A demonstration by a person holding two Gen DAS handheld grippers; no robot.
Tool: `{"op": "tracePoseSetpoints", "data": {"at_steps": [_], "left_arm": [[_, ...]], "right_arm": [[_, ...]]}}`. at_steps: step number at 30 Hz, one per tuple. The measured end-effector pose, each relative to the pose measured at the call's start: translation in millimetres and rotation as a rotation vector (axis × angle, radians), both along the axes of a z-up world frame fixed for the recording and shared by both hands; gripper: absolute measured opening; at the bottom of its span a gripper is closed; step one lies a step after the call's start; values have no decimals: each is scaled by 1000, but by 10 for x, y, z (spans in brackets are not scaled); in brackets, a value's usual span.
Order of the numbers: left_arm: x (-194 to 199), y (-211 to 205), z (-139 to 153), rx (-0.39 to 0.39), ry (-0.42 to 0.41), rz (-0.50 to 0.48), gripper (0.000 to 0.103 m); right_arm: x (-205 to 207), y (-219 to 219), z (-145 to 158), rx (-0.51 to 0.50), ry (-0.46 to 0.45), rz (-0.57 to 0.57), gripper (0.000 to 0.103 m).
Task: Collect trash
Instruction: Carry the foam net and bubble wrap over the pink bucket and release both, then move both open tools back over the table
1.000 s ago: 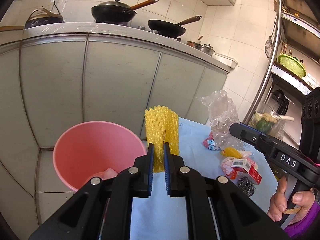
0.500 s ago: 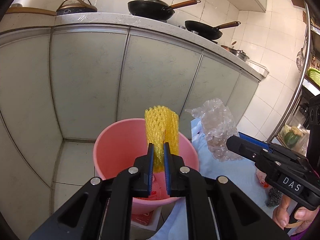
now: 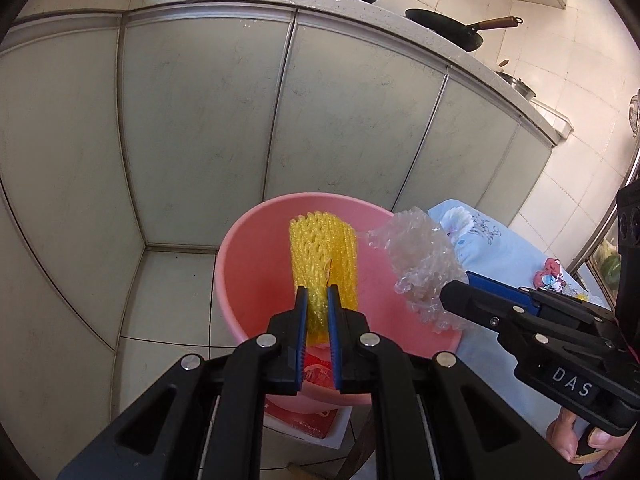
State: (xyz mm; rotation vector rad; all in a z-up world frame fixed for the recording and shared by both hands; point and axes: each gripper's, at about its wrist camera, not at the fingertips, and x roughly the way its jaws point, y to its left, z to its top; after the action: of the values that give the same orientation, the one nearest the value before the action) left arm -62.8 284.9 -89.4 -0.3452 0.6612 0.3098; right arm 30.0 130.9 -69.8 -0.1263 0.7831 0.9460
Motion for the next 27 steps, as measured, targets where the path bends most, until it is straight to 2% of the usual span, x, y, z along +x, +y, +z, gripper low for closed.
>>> {"op": "tracePoseSetpoints", "data": {"at_steps": [7, 10, 14, 27], "left_arm": [[2, 37, -48, -11, 13, 15, 12], [-20, 59, -65, -16, 16, 30, 18], [-34, 75, -46, -22, 15, 42, 28], [-119, -3, 113, -19, -1, 26, 30]], "right_arm": [[58, 83, -117, -57, 30, -13, 19], [80, 90, -145, -60, 59, -16, 21], [87, 75, -137, -53, 60, -17, 32], [-66, -83, 20, -29, 17, -22, 34]]}}
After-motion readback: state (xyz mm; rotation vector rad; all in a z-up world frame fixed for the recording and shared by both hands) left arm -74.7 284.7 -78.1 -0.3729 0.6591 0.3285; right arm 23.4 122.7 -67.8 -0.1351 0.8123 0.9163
